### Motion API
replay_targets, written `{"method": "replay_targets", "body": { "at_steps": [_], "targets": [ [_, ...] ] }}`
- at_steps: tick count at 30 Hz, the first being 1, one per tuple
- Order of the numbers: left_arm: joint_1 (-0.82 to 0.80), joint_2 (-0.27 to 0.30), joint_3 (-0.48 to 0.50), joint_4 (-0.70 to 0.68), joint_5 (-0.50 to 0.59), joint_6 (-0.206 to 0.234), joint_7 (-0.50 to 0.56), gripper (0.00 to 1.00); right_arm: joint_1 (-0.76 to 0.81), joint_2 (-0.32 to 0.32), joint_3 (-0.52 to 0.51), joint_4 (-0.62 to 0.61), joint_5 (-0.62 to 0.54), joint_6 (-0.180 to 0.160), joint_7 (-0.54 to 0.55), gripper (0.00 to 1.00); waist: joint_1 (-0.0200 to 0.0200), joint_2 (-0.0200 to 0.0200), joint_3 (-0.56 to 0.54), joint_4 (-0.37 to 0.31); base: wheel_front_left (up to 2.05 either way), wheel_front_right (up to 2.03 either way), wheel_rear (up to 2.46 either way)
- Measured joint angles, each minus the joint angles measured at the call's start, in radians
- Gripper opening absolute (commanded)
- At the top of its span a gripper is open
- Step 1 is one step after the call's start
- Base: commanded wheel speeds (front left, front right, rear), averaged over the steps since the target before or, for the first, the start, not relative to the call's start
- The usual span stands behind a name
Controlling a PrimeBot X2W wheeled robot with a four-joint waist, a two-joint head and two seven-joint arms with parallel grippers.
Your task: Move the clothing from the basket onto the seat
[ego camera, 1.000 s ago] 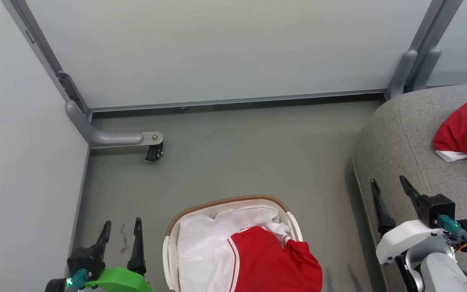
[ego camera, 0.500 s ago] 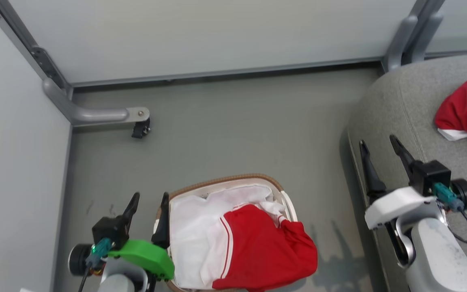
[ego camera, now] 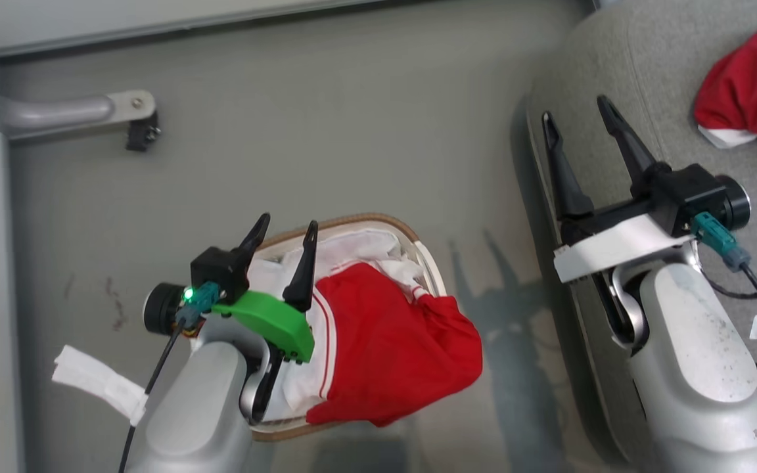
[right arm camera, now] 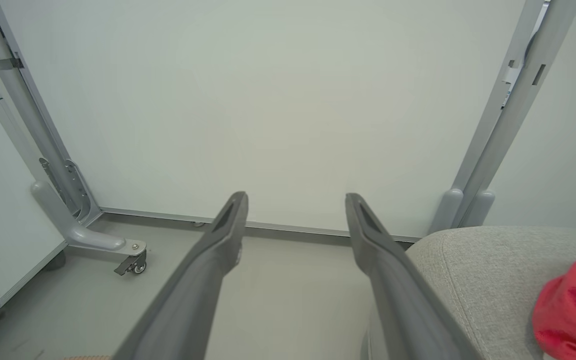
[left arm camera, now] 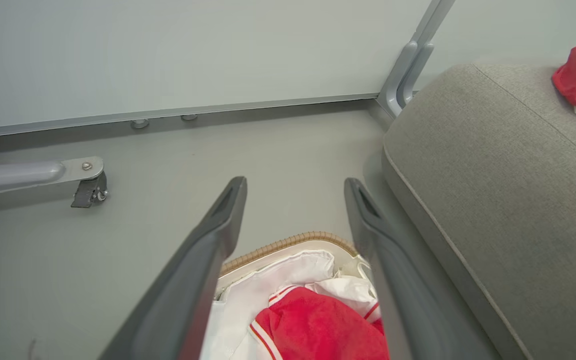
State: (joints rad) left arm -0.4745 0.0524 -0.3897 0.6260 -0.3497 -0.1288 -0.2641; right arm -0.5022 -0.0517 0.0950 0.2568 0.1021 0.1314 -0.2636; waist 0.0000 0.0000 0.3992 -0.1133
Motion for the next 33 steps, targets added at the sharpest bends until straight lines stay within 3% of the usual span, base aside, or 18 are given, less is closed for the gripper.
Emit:
{"method": "replay_targets", "body": {
  "at_steps": [13,25,33],
  "targets": [
    [-0.185,0.043,-0.195,0.164,-0.110,0.000,0.000,1.00,-0.099,0.001,0.046,-0.126,0.100,0.000,0.000,1.00,0.0001,0.0000,0.227,-0.109,0.00,0.00,0.00],
    [-0.299,0.053,-0.401,0.332,-0.269,0.000,0.008,1.00,-0.115,0.001,0.054,-0.177,0.117,0.000,0.000,1.00,0.0002,0.0000,0.389,-0.200,0.00,0.00,0.00],
    [-0.342,0.056,-0.506,0.392,-0.377,0.000,0.036,1.00,-0.108,0.001,0.026,-0.187,0.106,0.000,0.000,1.00,0.0002,0.0000,0.463,-0.223,0.00,0.00,0.00]
  ]
}}
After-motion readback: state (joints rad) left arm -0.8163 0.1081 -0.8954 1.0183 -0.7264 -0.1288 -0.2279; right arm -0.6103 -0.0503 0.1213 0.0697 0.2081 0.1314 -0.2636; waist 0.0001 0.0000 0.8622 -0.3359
